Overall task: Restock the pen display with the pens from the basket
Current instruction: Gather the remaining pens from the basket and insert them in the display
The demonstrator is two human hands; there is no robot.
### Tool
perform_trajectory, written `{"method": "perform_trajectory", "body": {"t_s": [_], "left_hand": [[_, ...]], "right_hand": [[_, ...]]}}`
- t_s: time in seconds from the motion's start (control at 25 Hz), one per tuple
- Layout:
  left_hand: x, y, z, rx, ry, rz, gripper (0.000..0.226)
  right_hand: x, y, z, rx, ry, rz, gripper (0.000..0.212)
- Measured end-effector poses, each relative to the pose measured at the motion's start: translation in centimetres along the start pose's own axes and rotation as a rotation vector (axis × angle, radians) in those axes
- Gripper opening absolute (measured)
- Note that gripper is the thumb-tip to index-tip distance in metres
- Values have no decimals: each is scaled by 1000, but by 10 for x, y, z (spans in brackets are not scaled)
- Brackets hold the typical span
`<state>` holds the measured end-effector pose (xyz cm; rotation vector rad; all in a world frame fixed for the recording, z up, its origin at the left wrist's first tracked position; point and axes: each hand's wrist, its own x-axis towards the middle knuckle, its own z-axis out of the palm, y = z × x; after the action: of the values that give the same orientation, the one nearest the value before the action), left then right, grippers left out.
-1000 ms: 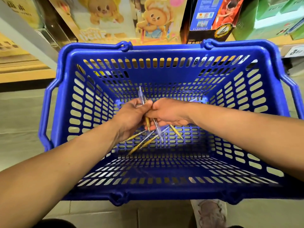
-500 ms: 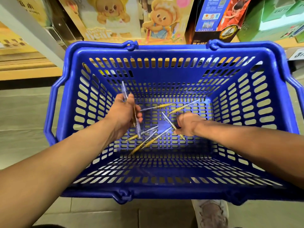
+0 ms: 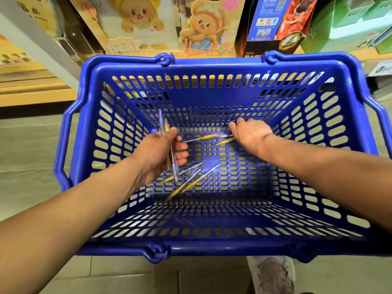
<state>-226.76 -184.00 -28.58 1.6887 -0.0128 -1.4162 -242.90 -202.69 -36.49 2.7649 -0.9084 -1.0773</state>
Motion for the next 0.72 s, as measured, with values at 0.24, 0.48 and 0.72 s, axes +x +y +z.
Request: {"method": "perform_trajectory", "body": {"t_s": [0.24, 0.48, 0.72], "left_hand": [[4, 1, -7, -34, 16, 4, 29], [7, 0, -4, -109, 87, 3, 22], [2, 2, 9, -138, 28, 32, 28]], "right_hand": [[4, 0, 12, -108, 19, -159, 43], [-8, -3, -32, 545, -50, -82, 24], [-30, -61, -74, 1228, -45, -222, 30]]}}
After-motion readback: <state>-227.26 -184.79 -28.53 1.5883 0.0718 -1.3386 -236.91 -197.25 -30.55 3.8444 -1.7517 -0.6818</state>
